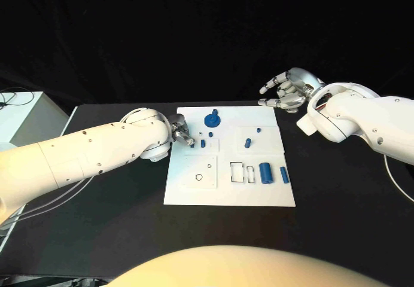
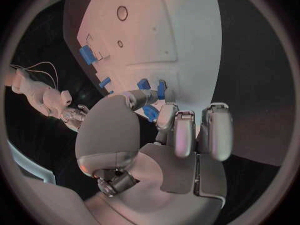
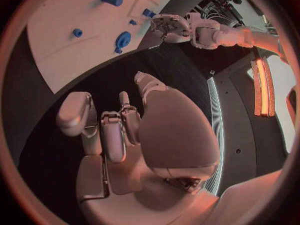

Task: Assemble the parts on the task board

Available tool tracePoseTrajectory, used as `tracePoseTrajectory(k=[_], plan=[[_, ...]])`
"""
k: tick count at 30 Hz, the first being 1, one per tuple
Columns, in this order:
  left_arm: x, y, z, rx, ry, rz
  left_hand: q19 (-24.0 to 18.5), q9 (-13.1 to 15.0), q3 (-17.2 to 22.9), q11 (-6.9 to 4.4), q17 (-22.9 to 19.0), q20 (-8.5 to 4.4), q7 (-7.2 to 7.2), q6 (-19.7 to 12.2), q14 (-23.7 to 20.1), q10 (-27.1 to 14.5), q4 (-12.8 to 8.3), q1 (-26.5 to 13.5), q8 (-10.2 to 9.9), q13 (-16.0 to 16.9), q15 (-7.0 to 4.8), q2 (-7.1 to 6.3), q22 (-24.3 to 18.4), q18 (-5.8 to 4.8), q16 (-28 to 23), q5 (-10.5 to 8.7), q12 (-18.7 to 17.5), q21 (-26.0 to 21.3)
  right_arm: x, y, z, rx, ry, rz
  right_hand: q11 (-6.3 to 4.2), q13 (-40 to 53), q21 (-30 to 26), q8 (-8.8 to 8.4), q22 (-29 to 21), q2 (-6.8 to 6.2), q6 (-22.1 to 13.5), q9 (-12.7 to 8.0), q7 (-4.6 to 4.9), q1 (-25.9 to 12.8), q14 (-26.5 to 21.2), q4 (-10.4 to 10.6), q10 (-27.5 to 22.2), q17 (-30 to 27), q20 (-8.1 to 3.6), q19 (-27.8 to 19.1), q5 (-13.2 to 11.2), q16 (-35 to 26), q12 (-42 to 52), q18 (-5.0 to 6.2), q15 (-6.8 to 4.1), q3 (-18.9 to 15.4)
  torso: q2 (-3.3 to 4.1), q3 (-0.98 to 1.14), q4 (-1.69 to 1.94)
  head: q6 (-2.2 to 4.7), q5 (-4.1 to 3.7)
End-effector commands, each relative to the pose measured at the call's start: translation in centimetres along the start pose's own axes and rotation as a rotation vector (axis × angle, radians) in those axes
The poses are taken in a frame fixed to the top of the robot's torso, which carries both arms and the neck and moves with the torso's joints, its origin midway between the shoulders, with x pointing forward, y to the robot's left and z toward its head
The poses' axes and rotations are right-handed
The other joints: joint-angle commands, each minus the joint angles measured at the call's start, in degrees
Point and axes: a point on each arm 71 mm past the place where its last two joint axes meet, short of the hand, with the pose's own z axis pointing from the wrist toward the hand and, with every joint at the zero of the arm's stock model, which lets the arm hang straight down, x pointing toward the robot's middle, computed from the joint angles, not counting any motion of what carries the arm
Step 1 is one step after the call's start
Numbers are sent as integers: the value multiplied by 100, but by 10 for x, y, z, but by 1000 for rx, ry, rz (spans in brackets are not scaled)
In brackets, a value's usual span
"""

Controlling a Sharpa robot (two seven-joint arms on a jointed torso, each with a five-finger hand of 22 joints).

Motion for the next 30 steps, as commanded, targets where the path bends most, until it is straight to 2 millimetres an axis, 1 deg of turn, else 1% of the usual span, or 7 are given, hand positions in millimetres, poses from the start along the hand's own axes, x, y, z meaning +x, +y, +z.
tracePoseTrajectory(k=[1, 6, 11, 12, 21, 30], plan=[[-1, -3, 0, 20, -17, 4, 120, 6, 825, 13, 1311, -37, -166, 192, 550, 37, -777, -3, 17, -8, -27, 33, 520, -48, 29, 20, 14, 31, 1, 1, 0, -11, 12, -11, -6, 354, -29, 22, 5, -9, -28, 8, 8, -45, 433, -2, -22, 839, 11, -30, 32, -17, -14, 70, 12, 27, -1, 1, 0, 1, 1], [-1, -2, 0, 17, -15, 4, 120, 6, 825, 13, 1311, -37, -166, 192, 550, 37, -777, -3, 17, -8, -27, 33, 520, -48, 29, 20, 14, 31, 1, 1, 0, -11, 12, -11, -6, 354, -29, 22, 5, -9, -28, 8, 8, -45, 433, -2, -22, 839, 11, -30, 32, -17, -14, 70, 12, 27, -3, 2, 4, 1, -5], [0, -3, 1, 14, -5, 7, 120, 6, 825, 13, 1311, -37, -166, 192, 550, 37, -777, -3, 17, -8, -27, 33, 520, -48, 29, 20, 14, 31, 1, 1, 0, -11, 13, -11, -6, 354, -29, 22, 5, -9, -28, 8, 8, -45, 433, -2, -22, 839, 11, -30, 32, -17, -14, 70, 12, 27, -2, 4, -1, 1, -8], [0, -3, 1, 13, -4, 7, 120, 6, 825, 13, 1311, -37, -166, 192, 550, 37, -777, -3, 17, -8, -27, 33, 520, -48, 29, 20, 14, 31, 1, 1, 0, -11, 13, -11, -6, 354, -29, 22, 5, -9, -28, 8, 8, -45, 433, -2, -22, 839, 11, -30, 32, -17, -14, 70, 12, 27, -1, 1, -3, 1, -8], [8, 2, 2, -1, 31, 12, 120, 6, 825, 13, 1311, -37, -166, 192, 550, 37, -777, -3, 17, -8, -27, 33, 520, -48, 29, 20, 14, 31, 1, 0, 0, -9, 13, -12, -6, 354, -29, 22, 5, -9, -28, 8, 8, -45, 433, -2, -22, 839, 11, -30, 32, -17, -14, 70, 12, 27, -5, 0, 6, 1, -28], [11, 6, 1, -8, 48, 17, 120, 2, 841, 9, 1313, -41, -169, 199, 551, 45, -783, -15, 23, -3, -31, 29, 518, -48, 30, 22, 16, 31, 1, 0, 0, -8, 13, -12, -6, 354, -29, 22, 5, -9, -28, 8, 8, -45, 433, -2, -22, 839, 11, -30, 32, -17, -14, 70, 12, 27, -4, -1, 10, 1, -30]])
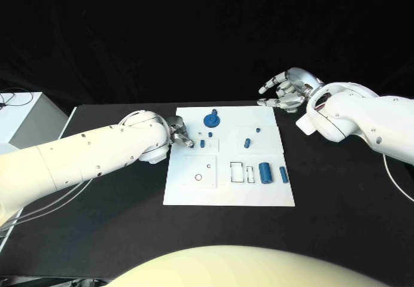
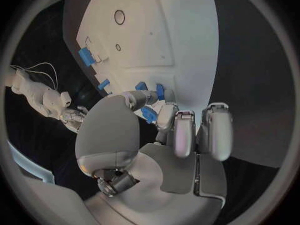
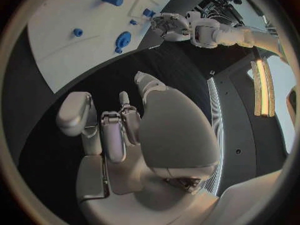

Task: Assemble the parts on the task board

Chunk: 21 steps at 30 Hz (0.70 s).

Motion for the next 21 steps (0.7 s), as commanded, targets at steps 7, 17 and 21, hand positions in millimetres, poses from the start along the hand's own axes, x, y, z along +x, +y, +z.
tracePoseTrajectory(k=[7, 17, 21], plan=[[7, 2, 0, -2, 46, 23, 116, 0, 826, 7, 1309, -43, -169, 196, 550, 37, -803, 4, 19, -22, -32, 48, 510, -46, 29, 26, 5, 26, 1, 0, 0, -9, 14, -8, -6, 356, -29, 22, 5, -9, -28, 9, 8, -45, 433, -2, -22, 839, 11, -30, 32, -17, -14, 70, 12, 27, 3, -2, -5, 1, 6], [8, -2, 2, 3, 42, 16, 111, -2, 825, 9, 1307, -44, -167, 193, 549, 23, -797, -8, 18, -49, -32, 46, 501, -44, 27, 18, -10, 19, 2, 2, 0, -12, 15, -8, -8, 350, -55, 43, -7, -15, -35, 11, 6, -58, 430, -4, -22, 823, 9, -29, 37, -27, -17, 73, 9, 46, 6, 2, -15, 1, 10], [9, -3, 3, 2, 48, 19, 111, -2, 825, 9, 1307, -44, -167, 193, 549, 23, -797, -8, 18, -49, -32, 46, 501, -44, 27, 18, -10, 19, 2, 2, 0, -12, 16, -8, -8, 350, -55, 43, -7, -15, -35, 11, 6, -58, 430, -4, -22, 823, 9, -29, 37, -27, -17, 73, 9, 46, 3, 3, -21, 1, 4]])
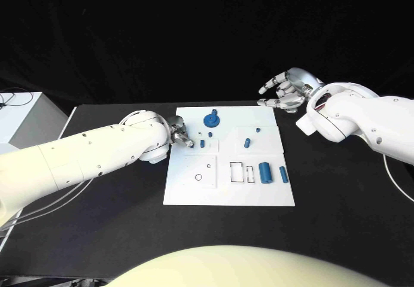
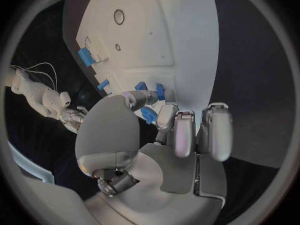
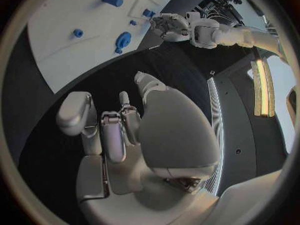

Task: Assemble the parts on the task board

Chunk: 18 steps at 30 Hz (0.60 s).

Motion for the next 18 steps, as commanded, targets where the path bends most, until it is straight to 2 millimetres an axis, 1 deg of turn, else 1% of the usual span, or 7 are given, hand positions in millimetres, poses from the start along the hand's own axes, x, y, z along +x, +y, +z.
tracePoseTrajectory(k=[1, 4, 8, 11, 13, 14, 18], plan=[[10, -3, 1, 5, 50, 18, 89, -2, 825, 7, 1307, -22, -149, 168, 549, 24, -798, -9, 18, -4, -32, 46, 501, -44, 27, 19, -9, 19, 2, 1, 0, -11, 14, -8, -8, 351, -21, 20, -7, -15, -35, 5, 6, -58, 430, 12, -22, 823, 9, -29, 37, -27, -17, 73, 9, 30, -2, 2, -8, 1, -4], [12, -5, 2, 5, 70, 17, 90, -7, 808, 10, 1308, -22, -148, 163, 550, 47, -776, -51, 20, 37, -30, 37, 505, -45, 29, -4, 9, 22, 2, 1, 0, -11, 15, -8, -8, 351, -21, 20, -7, -15, -35, 5, 6, -58, 430, 12, -22, 823, 9, -29, 37, -27, -17, 73, 9, 30, 0, 6, -7, 1, -7], [13, -7, 2, 7, 87, 13, 90, -8, 735, 2, 1307, -22, -164, 172, 549, 87, -728, -136, 41, 94, -32, 18, 509, -46, 28, -19, 38, 23, 2, 1, 0, -10, 14, -8, -8, 351, -21, 20, -7, -15, -35, 5, 6, -58, 430, 12, -22, 823, 9, -29, 37, -27, -17, 73, 9, 30, -2, 7, -5, 1, -11], [14, -8, 3, 7, 91, 10, 93, -8, 704, -4, 1307, -24, -173, 174, 549, 100, -701, -175, 50, 111, -35, 17, 515, -47, 28, -20, 47, 27, 2, 1, 0, -10, 14, -8, -8, 351, -21, 20, -7, -15, -35, 5, 6, -58, 430, 12, -22, 823, 9, -29, 37, -27, -17, 73, 9, 30, -3, 3, 5, 1, -21], [14, -9, 3, 7, 92, 9, 93, -8, 704, -4, 1307, -24, -173, 174, 549, 100, -701, -175, 50, 111, -35, 17, 515, -47, 28, -20, 47, 27, 2, 1, 0, -11, 15, -8, -8, 351, -21, 20, -7, -15, -35, 5, 6, -58, 430, 12, -22, 823, 9, -29, 37, -27, -17, 73, 9, 30, -4, 3, 4, 1, -24], [15, -9, 3, 8, 93, 8, 97, -8, 698, -6, 1313, -25, -176, 176, 551, 108, -696, -182, 53, 126, -37, 20, 523, -49, 32, -20, 54, 32, 2, 1, 0, -10, 15, -8, -8, 351, -21, 20, -7, -15, -35, 5, 6, -58, 430, 12, -22, 823, 9, -29, 37, -27, -17, 73, 9, 30, -4, -1, 3, 1, -23], [14, -10, 3, 9, 85, 11, 96, -8, 680, -10, 1311, -26, -182, 180, 551, 122, -689, -195, 59, 145, -39, 17, 523, -49, 31, -23, 64, 32, 2, 2, 0, -11, 15, -8, -8, 351, -21, 20, -7, -15, -35, 5, 6, -58, 430, 12, -22, 823, 9, -29, 37, -27, -17, 73, 9, 30, -3, 1, 2, 1, -25]])
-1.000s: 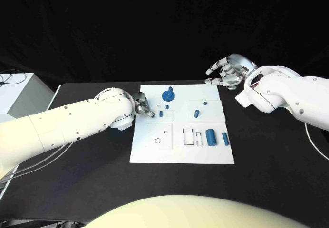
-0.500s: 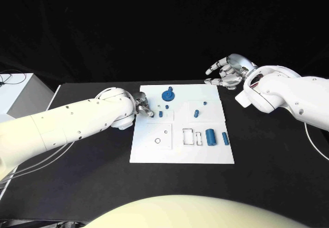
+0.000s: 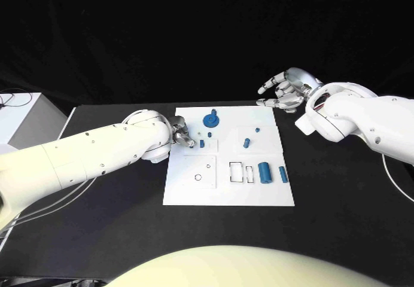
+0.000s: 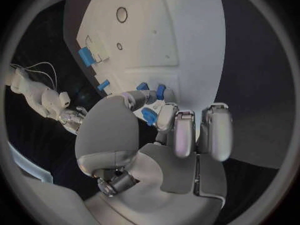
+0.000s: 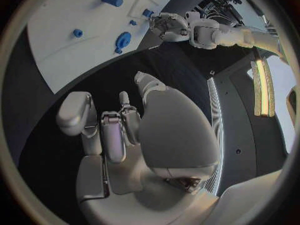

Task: Assemble the parts on the task board

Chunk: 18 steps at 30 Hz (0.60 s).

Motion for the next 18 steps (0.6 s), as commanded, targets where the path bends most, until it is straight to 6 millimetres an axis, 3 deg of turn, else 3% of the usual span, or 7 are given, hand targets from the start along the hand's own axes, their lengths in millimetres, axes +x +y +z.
tracePoseTrajectory(k=[1, 12, 14, 18], plan=[[13, -5, 1, 12, 65, 11, 99, 10, 675, -10, 1315, -27, -174, 130, 551, 57, -686, -65, 6, 23, -40, 0, 527, -51, 33, 15, 41, 35, 2, 1, 0, -10, 14, -7, -8, 348, -21, 21, -7, -15, -35, 5, 6, -58, 430, 12, -22, 823, 9, -29, 37, -27, -17, 73, 9, 30, 2, -2, -1, 1, -4], [12, -4, 2, 1, 54, 17, 90, -22, 302, -56, 1298, -64, -244, 109, 547, 36, -539, -233, 30, -33, -82, -45, 512, -46, 25, -70, 6, 19, 2, 1, 0, -11, 13, -7, -8, 348, -21, 21, -7, -15, -35, 5, 6, -58, 430, 12, -22, 823, 9, -29, 37, -27, -17, 73, 9, 30, 3, -5, 0, 1, -18], [11, -3, 3, -3, 53, 16, 86, -50, 110, -70, 1286, -74, -261, 120, 543, 14, -450, -289, 28, -57, -92, -56, 505, -45, 20, -106, -7, 11, 2, 1, 0, -11, 12, -7, -8, 336, -39, 26, -19, -19, -41, 5, 6, -64, 426, 11, -31, 808, 8, -33, 39, -35, -27, 76, 9, 36, 2, -6, 4, 1, -25], [10, 0, 4, -16, 50, 16, 77, -168, -883, -57, 1274, -77, -246, 157, 540, -112, -33, -432, 1, -189, -87, -97, 488, -42, 15, -157, -72, -12, 1, 1, 0, -11, 12, -7, -8, 336, -39, 26, -19, -19, -41, 5, 6, -64, 426, 11, -31, 808, 8, -33, 39, -35, -27, 76, 9, 36, 2, -6, 7, 1, -27]])
